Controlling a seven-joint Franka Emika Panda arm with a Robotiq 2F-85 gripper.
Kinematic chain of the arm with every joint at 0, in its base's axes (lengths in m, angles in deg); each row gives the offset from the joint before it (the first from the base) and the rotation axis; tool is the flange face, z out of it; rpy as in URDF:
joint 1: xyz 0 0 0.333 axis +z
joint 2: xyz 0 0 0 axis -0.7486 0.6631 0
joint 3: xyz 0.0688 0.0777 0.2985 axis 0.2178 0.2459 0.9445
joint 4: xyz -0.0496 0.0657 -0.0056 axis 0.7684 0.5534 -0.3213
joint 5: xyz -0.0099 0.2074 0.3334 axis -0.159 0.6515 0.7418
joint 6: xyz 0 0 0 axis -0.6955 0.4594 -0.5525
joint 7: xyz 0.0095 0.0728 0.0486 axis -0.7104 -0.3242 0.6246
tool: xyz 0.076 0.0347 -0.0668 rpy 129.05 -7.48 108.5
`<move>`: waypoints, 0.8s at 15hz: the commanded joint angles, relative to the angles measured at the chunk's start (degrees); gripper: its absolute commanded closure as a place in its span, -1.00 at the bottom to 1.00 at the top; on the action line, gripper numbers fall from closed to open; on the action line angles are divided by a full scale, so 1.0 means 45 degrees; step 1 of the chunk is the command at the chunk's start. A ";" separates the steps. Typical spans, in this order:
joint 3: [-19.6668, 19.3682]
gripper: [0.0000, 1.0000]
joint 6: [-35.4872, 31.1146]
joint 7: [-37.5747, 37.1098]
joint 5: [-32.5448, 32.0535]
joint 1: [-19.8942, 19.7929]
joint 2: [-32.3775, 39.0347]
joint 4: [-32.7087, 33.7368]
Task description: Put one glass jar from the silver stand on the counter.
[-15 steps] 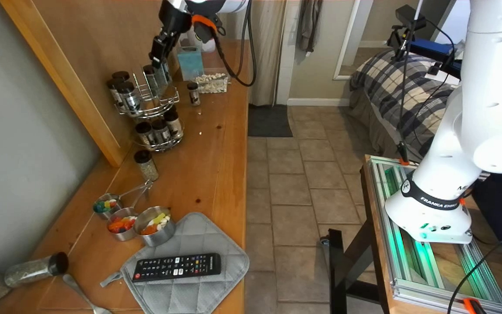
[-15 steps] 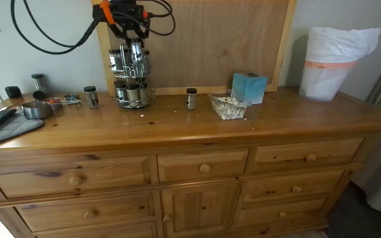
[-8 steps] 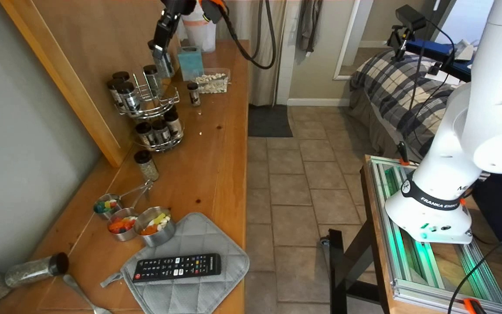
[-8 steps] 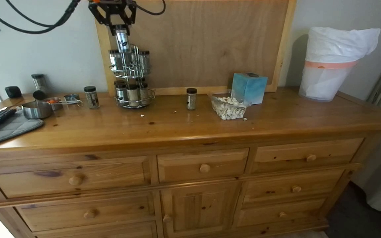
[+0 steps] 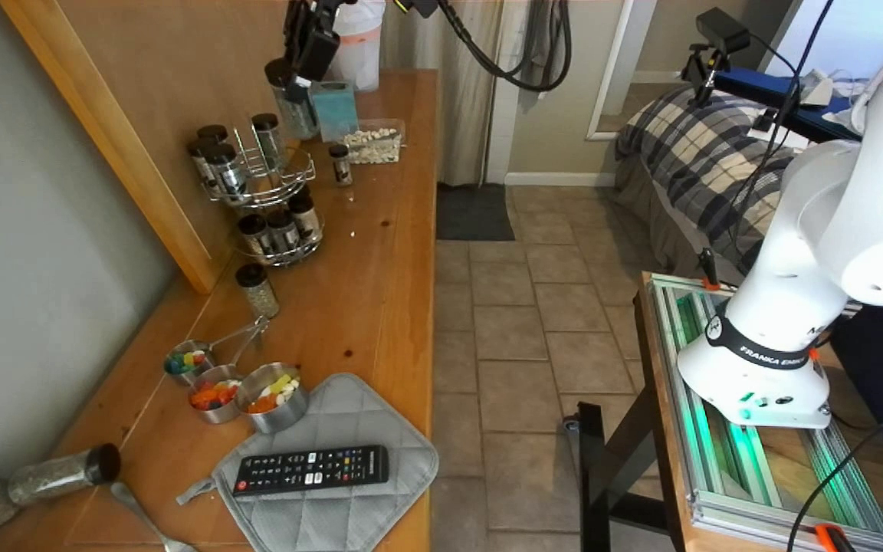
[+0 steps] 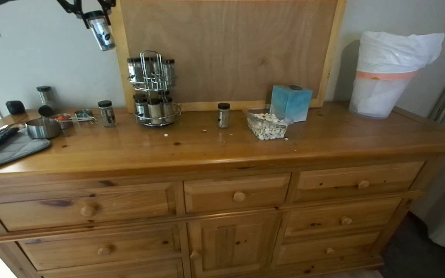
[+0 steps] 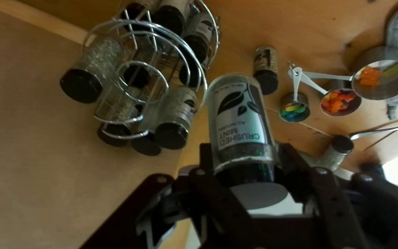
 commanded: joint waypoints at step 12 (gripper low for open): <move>0.0606 -0.01 0.0820 0.3041 0.0857 0.2322 -0.0752 -0.0091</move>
